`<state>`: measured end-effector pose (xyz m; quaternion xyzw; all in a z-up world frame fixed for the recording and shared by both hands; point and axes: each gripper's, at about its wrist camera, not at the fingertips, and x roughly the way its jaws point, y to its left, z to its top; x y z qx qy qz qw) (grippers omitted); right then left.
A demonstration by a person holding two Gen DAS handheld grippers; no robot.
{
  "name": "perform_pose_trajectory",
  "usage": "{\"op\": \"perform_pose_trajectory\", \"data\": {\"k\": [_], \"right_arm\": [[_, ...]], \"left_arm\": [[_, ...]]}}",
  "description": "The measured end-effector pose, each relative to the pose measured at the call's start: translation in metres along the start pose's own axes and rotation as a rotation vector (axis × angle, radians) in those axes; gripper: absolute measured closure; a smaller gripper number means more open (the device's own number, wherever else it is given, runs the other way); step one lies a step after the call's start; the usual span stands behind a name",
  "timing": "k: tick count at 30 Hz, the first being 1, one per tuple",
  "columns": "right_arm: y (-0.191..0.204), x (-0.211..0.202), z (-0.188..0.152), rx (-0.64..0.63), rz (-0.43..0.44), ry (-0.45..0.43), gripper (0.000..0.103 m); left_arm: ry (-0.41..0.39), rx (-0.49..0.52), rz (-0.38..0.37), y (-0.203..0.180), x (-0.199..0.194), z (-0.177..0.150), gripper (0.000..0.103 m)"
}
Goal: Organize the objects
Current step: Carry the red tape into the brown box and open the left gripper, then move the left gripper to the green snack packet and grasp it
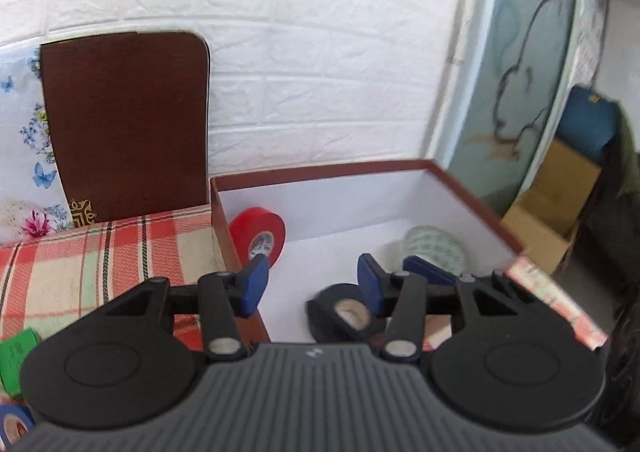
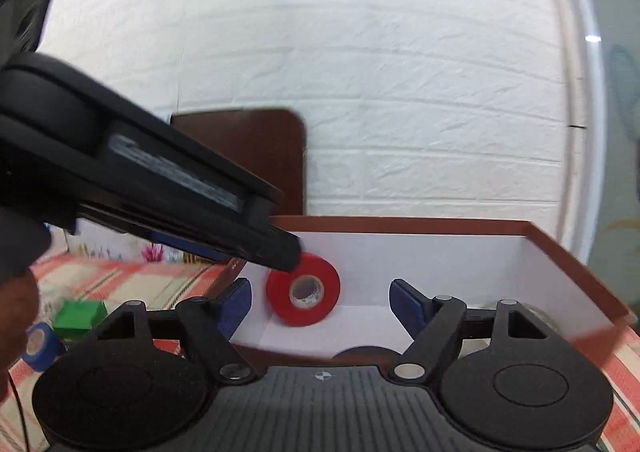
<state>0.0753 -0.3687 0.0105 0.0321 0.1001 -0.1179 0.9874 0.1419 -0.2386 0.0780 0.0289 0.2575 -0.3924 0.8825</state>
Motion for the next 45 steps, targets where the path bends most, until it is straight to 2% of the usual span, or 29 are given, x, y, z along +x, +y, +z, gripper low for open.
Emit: {"op": "perform_pose_trajectory", "data": {"k": [2,5,8,11,17,20,21,26,28,29,30,31,35,42,45], "right_arm": [[0.001,-0.024,-0.01,0.039,0.001,-0.028,0.028],[0.015,-0.048,-0.024,0.039,0.005,-0.013,0.028],[0.03,-0.061,-0.033,0.016,0.054,0.028,0.028],[0.047,-0.077,-0.038,0.004,0.118,0.083,0.03],[0.092,-0.079,-0.042,-0.056,0.247,0.178,0.034],[0.113,-0.073,-0.044,-0.102,0.297,0.21,0.035],[0.122,-0.066,-0.045,-0.125,0.307,0.221,0.035],[0.163,-0.004,-0.042,-0.236,0.285,0.256,0.033],[0.174,0.019,-0.042,-0.286,0.271,0.272,0.034],[0.178,0.031,-0.044,-0.303,0.271,0.304,0.036],[0.179,0.04,-0.048,-0.31,0.278,0.353,0.048],[0.177,0.041,-0.05,-0.296,0.288,0.367,0.053],[0.164,0.009,-0.055,-0.267,0.289,0.369,0.055],[0.128,-0.086,-0.074,-0.277,0.203,0.372,0.053],[0.115,-0.112,-0.08,-0.281,0.161,0.36,0.048]], "left_arm": [[-0.007,-0.012,-0.008,0.005,-0.02,-0.016,0.051],[0.058,-0.045,0.016,0.02,-0.038,-0.043,0.051],[0.119,-0.108,0.069,0.043,-0.054,-0.072,0.051],[0.18,-0.218,0.134,0.075,-0.066,-0.097,0.052],[0.193,-0.31,0.281,0.128,-0.094,-0.132,0.052],[0.198,-0.352,0.323,0.156,-0.101,-0.148,0.051],[0.198,-0.352,0.334,0.165,-0.099,-0.154,0.051],[0.024,-0.298,0.273,0.181,-0.111,-0.183,0.052],[0.023,-0.284,0.281,0.179,-0.111,-0.182,0.051],[0.024,-0.269,0.291,0.176,-0.109,-0.181,0.051],[0.024,-0.254,0.297,0.173,-0.108,-0.181,0.051],[0.025,-0.239,0.304,0.17,-0.107,-0.181,0.05],[0.025,-0.225,0.302,0.169,-0.105,-0.18,0.047],[0.041,-0.178,0.333,0.161,-0.102,-0.181,0.046],[0.061,-0.129,0.365,0.152,-0.097,-0.179,0.043]]}}
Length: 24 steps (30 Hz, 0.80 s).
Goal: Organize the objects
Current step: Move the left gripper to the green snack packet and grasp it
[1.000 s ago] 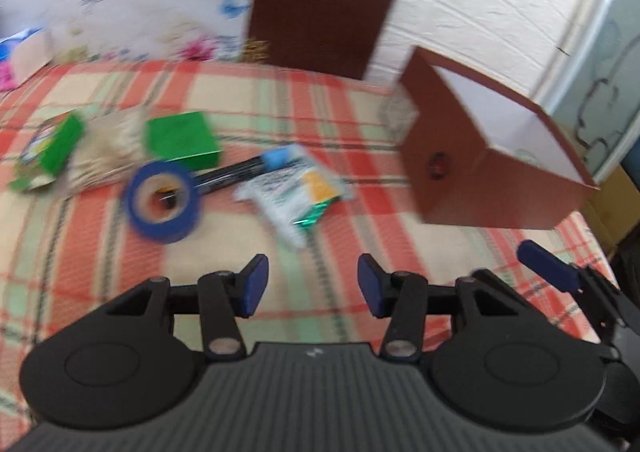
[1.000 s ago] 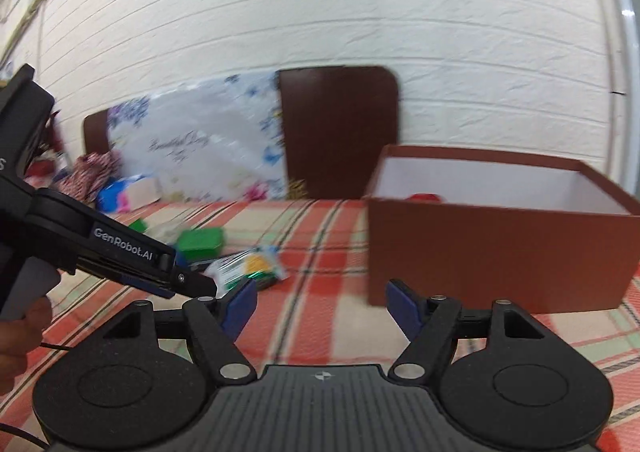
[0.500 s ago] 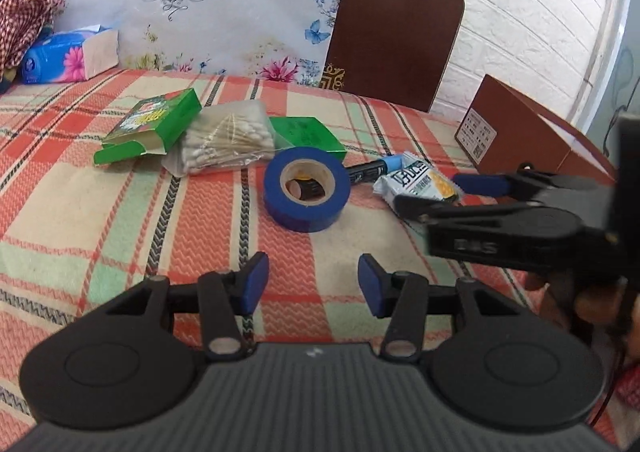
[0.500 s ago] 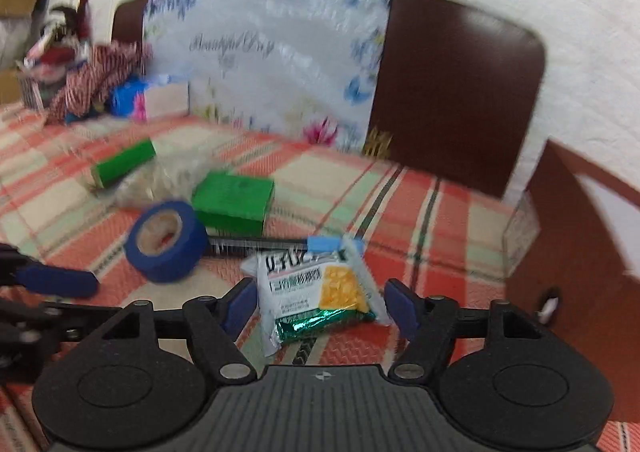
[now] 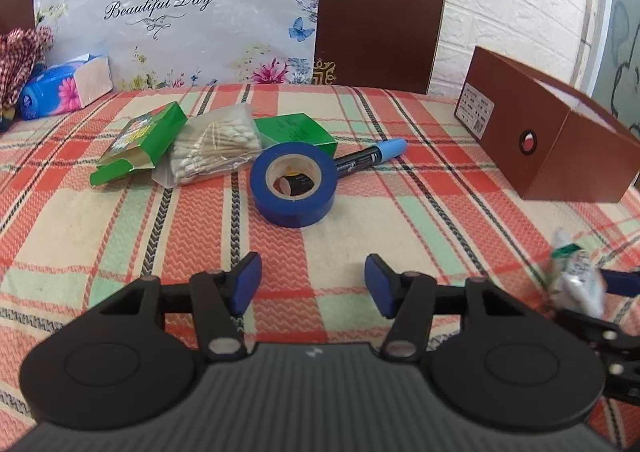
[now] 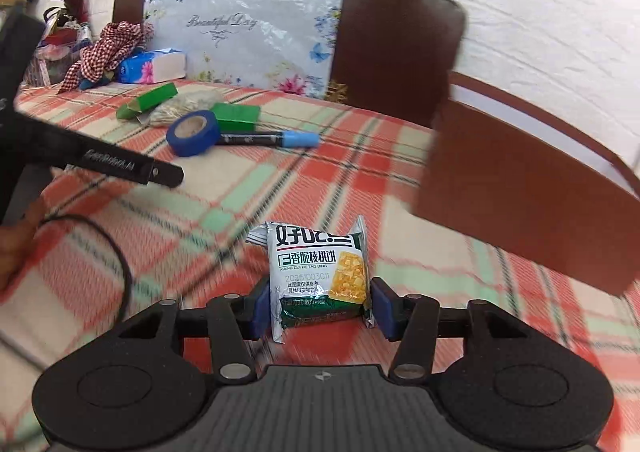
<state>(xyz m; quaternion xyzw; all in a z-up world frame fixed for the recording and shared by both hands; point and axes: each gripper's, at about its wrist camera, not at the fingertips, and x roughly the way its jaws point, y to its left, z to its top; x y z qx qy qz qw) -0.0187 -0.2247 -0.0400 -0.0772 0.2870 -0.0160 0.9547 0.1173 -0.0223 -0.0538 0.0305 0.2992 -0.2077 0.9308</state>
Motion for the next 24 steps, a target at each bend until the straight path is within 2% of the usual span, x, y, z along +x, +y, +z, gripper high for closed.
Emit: {"op": "perform_pose_trajectory", "data": {"k": [3,11,15,17,20,24], "right_arm": [[-0.009,-0.004,-0.004,0.052,-0.017,-0.001,0.036],[-0.014,-0.02,-0.013,0.116,0.018,-0.038,0.036],[-0.02,-0.026,-0.018,0.142,0.036,-0.041,0.036],[-0.025,-0.026,-0.02,0.164,0.042,-0.032,0.036],[-0.032,-0.021,-0.02,0.206,0.05,-0.006,0.036],[-0.034,-0.016,-0.018,0.201,0.061,0.006,0.035]], "left_arm": [[0.008,0.048,0.039,-0.01,0.001,0.0,0.041],[0.067,0.022,0.106,-0.02,-0.001,0.008,0.04],[0.126,-0.032,0.096,-0.028,-0.008,0.015,0.042],[0.163,-0.046,0.058,-0.037,-0.014,0.02,0.042],[0.186,-0.047,-0.059,-0.059,-0.028,0.028,0.042],[0.223,-0.048,-0.221,-0.088,-0.037,0.035,0.042]]}}
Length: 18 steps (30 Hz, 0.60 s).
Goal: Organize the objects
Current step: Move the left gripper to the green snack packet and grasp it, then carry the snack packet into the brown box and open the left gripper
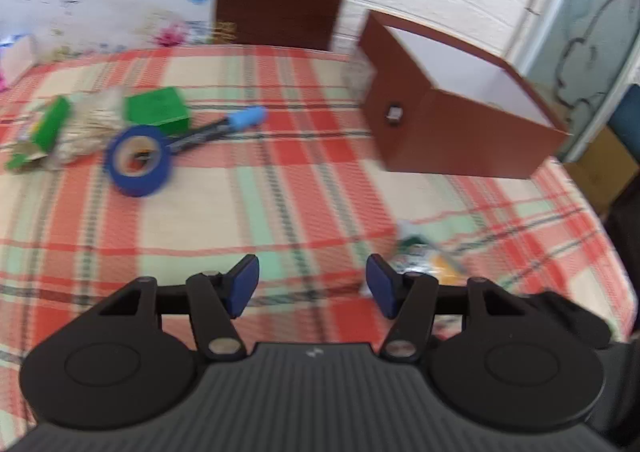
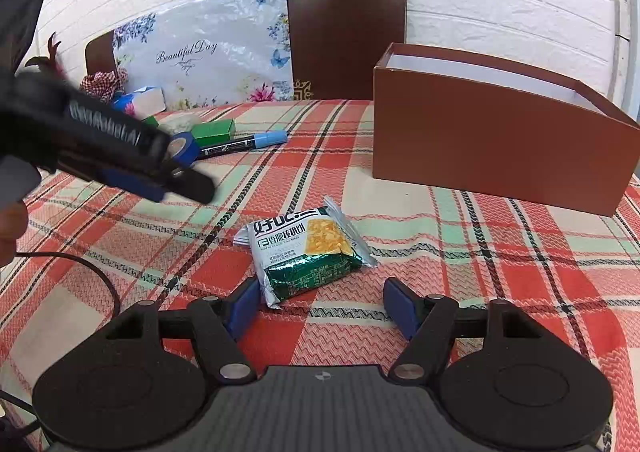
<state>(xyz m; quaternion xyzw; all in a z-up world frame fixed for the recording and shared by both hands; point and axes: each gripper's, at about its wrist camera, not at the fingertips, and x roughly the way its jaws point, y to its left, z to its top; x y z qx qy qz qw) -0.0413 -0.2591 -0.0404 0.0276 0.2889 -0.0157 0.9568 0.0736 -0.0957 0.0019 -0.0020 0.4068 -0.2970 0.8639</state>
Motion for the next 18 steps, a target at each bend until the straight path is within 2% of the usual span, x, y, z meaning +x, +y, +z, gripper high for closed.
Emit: {"op": "perform_pose_trajectory", "data": {"k": [3,6,8,9,11,14,18], "right_arm": [[-0.003,0.003,0.005,0.0,0.015,0.013,0.035],[-0.003,0.011,0.009,-0.024,0.021,0.03,0.034],[0.002,0.018,0.011,-0.058,0.019,0.045,0.045],[0.003,0.018,0.012,-0.072,0.022,0.037,0.061],[0.003,0.016,0.015,-0.072,0.02,0.009,0.062],[0.001,0.002,0.023,-0.09,-0.027,-0.109,0.063],[-0.013,-0.011,0.051,-0.089,-0.11,-0.27,0.063]], "left_arm": [[0.072,-0.028,-0.094,-0.013,0.014,0.003,0.041],[0.123,-0.035,-0.12,-0.019,0.038,0.004,0.043],[0.146,-0.064,-0.175,-0.018,0.053,0.002,0.06],[0.152,-0.08,-0.198,-0.019,0.054,0.003,0.061],[0.135,-0.041,-0.185,-0.027,0.048,0.009,0.064],[0.067,0.005,-0.227,-0.041,0.026,0.029,0.067],[-0.059,0.119,-0.245,-0.076,0.008,0.068,0.067]]}}
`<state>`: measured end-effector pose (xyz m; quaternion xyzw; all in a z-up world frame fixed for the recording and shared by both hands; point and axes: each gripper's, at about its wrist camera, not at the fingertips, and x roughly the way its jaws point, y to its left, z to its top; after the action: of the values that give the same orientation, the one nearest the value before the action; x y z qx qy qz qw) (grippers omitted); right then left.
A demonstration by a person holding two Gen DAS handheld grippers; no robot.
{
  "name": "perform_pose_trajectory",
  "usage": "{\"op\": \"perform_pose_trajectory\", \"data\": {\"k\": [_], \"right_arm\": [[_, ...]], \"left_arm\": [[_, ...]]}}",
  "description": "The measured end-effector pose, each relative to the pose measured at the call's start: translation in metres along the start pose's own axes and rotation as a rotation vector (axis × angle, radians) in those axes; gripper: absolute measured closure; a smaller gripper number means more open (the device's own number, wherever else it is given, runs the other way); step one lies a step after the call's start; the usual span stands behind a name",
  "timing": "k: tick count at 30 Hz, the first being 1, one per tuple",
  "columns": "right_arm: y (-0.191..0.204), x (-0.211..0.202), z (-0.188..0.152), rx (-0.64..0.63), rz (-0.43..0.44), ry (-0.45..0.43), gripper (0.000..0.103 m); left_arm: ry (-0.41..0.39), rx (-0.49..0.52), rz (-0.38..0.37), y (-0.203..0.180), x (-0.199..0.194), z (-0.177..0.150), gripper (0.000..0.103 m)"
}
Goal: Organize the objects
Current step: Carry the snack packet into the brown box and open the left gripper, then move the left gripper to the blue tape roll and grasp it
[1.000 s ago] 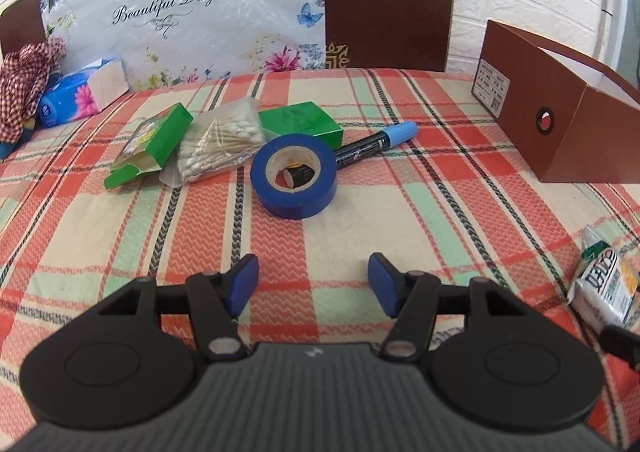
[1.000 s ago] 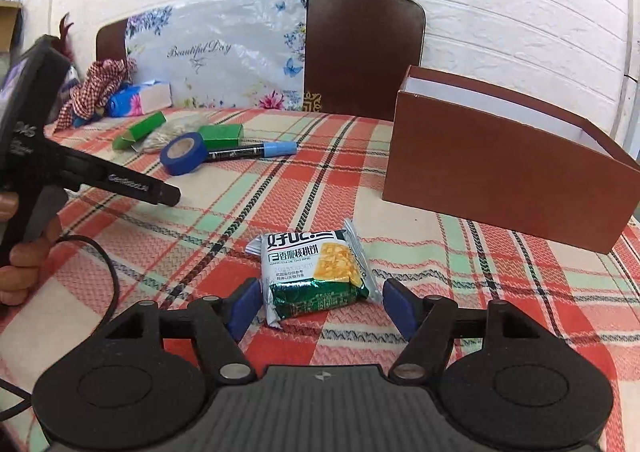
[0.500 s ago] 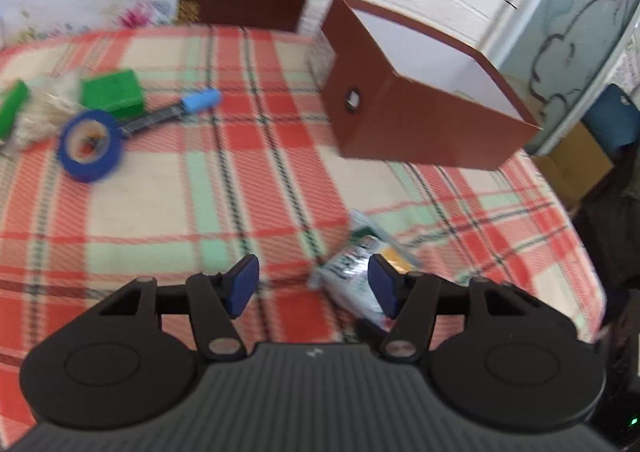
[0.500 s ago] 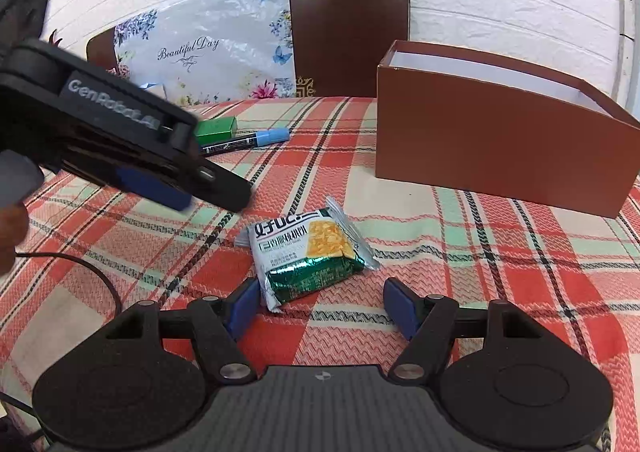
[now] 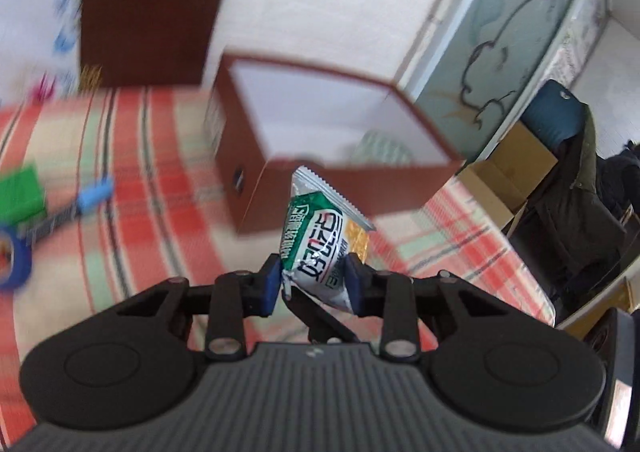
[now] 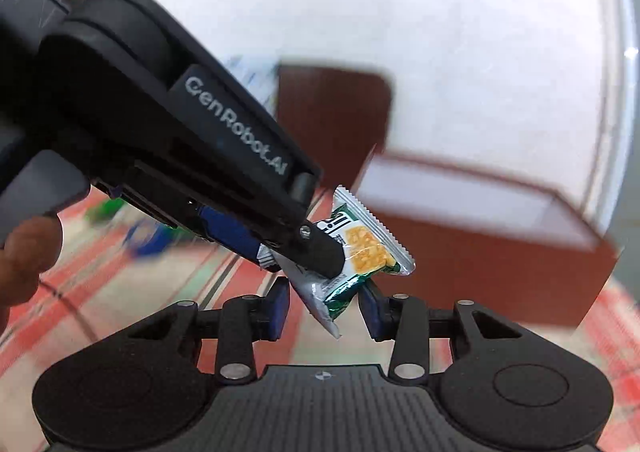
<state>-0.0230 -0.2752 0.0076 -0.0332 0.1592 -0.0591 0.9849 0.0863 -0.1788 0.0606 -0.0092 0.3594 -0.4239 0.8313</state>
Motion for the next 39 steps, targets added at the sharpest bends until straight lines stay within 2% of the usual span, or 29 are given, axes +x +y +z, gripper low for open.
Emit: {"op": "perform_pose_trajectory", "data": {"k": [4,12,15,16,17,19,22,27,30,32,33,35,39], "right_arm": [[-0.038,0.019,0.026,0.049,-0.065,-0.054,0.064],[-0.108,0.067,0.036,0.104,-0.152,-0.031,0.064],[-0.124,0.086,0.032,0.097,-0.179,-0.002,0.058],[-0.127,0.092,0.031,0.087,-0.198,0.011,0.045],[-0.13,0.095,0.028,0.087,-0.219,0.016,0.042],[-0.134,0.092,0.025,0.116,-0.219,0.001,0.045],[-0.131,0.078,0.02,0.132,-0.227,-0.03,0.044],[-0.112,0.046,0.01,0.155,-0.233,-0.092,0.044],[-0.099,0.028,0.001,0.176,-0.206,-0.097,0.044],[-0.101,0.022,-0.006,0.173,-0.184,-0.077,0.044],[-0.081,0.023,-0.006,0.169,-0.171,-0.057,0.044],[-0.073,0.023,-0.012,0.176,-0.144,-0.011,0.044],[-0.059,0.033,-0.016,0.19,-0.064,0.073,0.044]], "left_arm": [[-0.041,0.068,-0.024,-0.02,0.024,0.042,0.067],[-0.024,0.109,-0.056,-0.045,0.099,0.088,0.067],[-0.007,0.116,-0.045,-0.05,0.125,0.094,0.066],[-0.007,0.121,-0.021,-0.052,0.133,0.096,0.066],[-0.007,0.131,0.01,-0.052,0.14,0.096,0.066],[-0.003,0.125,0.035,-0.049,0.145,0.093,0.066],[-0.004,0.104,0.021,-0.042,0.137,0.086,0.064],[-0.051,0.136,0.033,-0.044,0.104,0.067,0.065],[-0.064,0.148,0.032,-0.044,0.085,0.052,0.065],[-0.073,0.155,0.042,-0.043,0.072,0.04,0.064],[-0.073,0.152,0.046,-0.041,0.067,0.034,0.064],[-0.071,0.141,0.055,-0.034,0.056,0.021,0.064],[-0.037,0.112,0.112,-0.008,0.041,-0.009,0.063]]}}
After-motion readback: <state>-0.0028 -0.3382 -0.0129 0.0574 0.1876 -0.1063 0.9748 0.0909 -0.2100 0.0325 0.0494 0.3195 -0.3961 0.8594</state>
